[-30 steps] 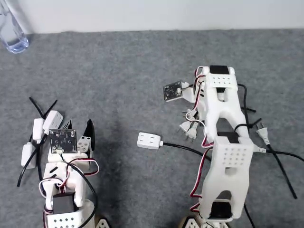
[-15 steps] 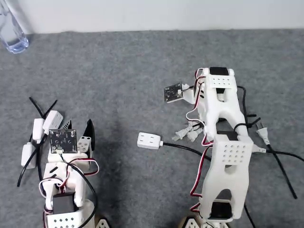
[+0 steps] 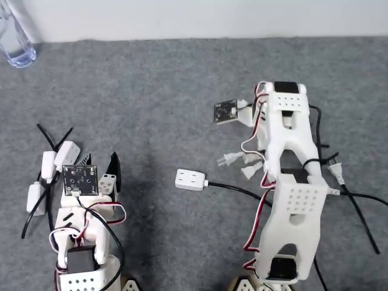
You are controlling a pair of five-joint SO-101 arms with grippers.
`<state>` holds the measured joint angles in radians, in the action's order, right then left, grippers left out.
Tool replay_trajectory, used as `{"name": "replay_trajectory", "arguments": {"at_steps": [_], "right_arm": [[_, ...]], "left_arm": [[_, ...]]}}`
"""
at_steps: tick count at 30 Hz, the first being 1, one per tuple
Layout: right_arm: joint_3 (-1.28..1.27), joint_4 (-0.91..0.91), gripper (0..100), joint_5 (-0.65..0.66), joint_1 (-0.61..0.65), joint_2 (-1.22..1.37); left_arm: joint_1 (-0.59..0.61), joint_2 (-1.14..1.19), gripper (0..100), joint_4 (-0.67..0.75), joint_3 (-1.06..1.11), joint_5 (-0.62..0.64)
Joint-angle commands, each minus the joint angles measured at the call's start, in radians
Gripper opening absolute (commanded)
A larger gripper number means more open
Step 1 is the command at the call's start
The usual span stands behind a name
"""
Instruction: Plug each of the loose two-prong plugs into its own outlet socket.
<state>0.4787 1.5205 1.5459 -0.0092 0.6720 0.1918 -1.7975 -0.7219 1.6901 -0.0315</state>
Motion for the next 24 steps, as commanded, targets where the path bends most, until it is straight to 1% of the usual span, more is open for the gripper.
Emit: {"name": "replay_trajectory", "arguments": {"at_steps": [1, 7, 12, 16, 20, 24], "right_arm": [[0.020, 0.024, 0.9, -0.023, -0.024, -0.114], [0.020, 0.071, 0.9, -0.029, -0.064, -0.265], [0.020, 0.087, 0.9, -0.029, -0.165, -0.441], [0.017, 0.136, 0.9, -0.005, -0.294, -0.544], [0.017, 0.254, 0.9, 0.138, -0.463, -0.562], [0.012, 0.262, 0.9, 0.222, -0.639, -0.541]], "left_arm": [[-0.012, -0.014, 18, 0.028, -0.008, -0.006], [-0.012, -0.014, 18, 0.028, -0.008, -0.006], [-0.012, -0.014, 18, 0.028, -0.008, -0.006], [-0.012, -0.014, 18, 0.026, -0.008, -0.006], [-0.012, -0.014, 18, 0.025, -0.008, -0.006], [-0.012, -0.014, 18, 0.011, -0.008, -0.006]]}}
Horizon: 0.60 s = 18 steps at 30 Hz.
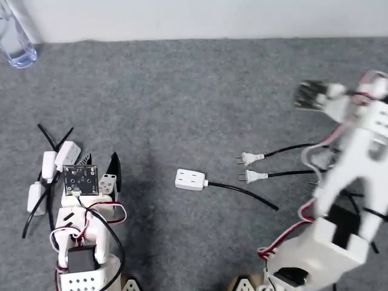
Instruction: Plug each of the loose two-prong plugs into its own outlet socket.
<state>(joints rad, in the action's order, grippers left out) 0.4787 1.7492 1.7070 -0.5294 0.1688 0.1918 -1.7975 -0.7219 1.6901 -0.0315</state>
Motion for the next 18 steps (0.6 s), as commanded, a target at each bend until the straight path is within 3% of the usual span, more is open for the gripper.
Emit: {"name": "replay_trajectory", "arguments": {"at_steps": [1, 9, 15, 18], "right_arm": [[0.012, 0.033, 0.9, 0.078, -0.151, -0.019], [0.012, 0.038, 3.0, 0.121, -0.251, 0.186], [0.020, 0.035, 32.4, 0.121, -0.245, 0.205], [0.020, 0.031, 39.6, 0.132, -0.240, 0.185]], "left_arm": [[-0.012, -0.014, 18, 0.011, -0.008, -0.006], [-0.012, -0.014, 18, 0.006, -0.008, -0.006], [-0.012, -0.014, 18, 0.006, -0.008, -0.006], [-0.012, -0.014, 18, 0.008, -0.008, -0.006]]}}
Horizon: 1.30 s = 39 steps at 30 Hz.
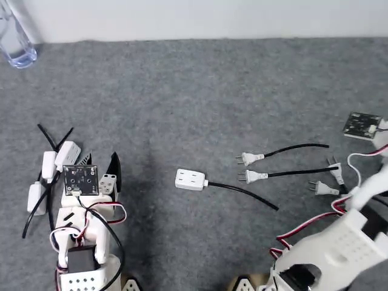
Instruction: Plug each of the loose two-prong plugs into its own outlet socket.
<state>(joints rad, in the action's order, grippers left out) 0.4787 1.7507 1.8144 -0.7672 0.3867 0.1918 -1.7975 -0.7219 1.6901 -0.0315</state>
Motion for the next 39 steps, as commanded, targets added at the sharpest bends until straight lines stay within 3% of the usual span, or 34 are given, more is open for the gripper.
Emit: {"name": "replay_trajectory", "arguments": {"at_steps": [1, 6, 14, 20, 30, 39], "right_arm": [[0.020, 0.039, 39.5, 0.043, 0.004, -0.053], [-0.057, 0.045, 35.2, 0.009, 0.104, -0.174], [-0.284, -0.033, 31.1, -0.221, 0.510, -0.252], [-0.364, -0.145, 31.0, -0.295, 0.684, -0.154], [-0.382, -0.249, 31.0, -0.290, 0.776, 0.104], [-0.387, -0.259, 29.4, -0.290, 0.816, 0.160]], "left_arm": [[-0.012, -0.014, 18, 0.008, -0.008, -0.006], [-0.012, -0.014, 18, 0.011, -0.008, -0.006], [-0.012, -0.014, 18, 0.006, -0.008, -0.006], [-0.012, -0.014, 18, 0.011, -0.008, -0.006], [-0.012, -0.014, 18, 0.011, -0.008, -0.006], [-0.012, -0.014, 18, 0.012, -0.008, -0.006]]}}
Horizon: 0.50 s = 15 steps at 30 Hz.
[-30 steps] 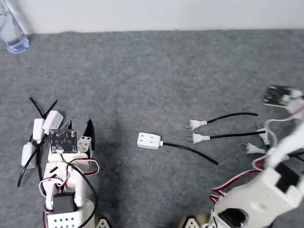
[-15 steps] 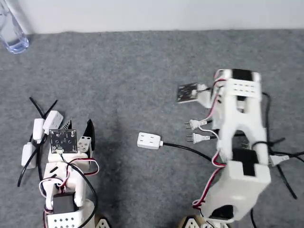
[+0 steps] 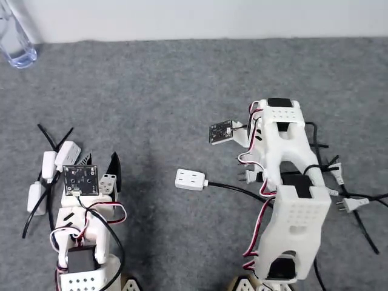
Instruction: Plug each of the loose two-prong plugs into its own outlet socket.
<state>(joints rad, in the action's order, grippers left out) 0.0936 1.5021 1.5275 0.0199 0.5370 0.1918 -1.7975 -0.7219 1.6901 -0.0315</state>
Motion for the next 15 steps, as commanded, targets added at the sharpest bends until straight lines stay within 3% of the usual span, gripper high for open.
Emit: {"name": "replay_trajectory", "arguments": {"at_steps": [1, 15], "right_arm": [[-0.002, -0.005, 28.1, -0.003, 0.028, 0.010], [-0.035, -0.019, 25.9, -0.005, 0.027, 0.012]], "left_arm": [[-0.012, -0.014, 18, 0.012, -0.008, -0.006], [-0.012, -0.014, 18, 0.011, -0.008, -0.006]]}}
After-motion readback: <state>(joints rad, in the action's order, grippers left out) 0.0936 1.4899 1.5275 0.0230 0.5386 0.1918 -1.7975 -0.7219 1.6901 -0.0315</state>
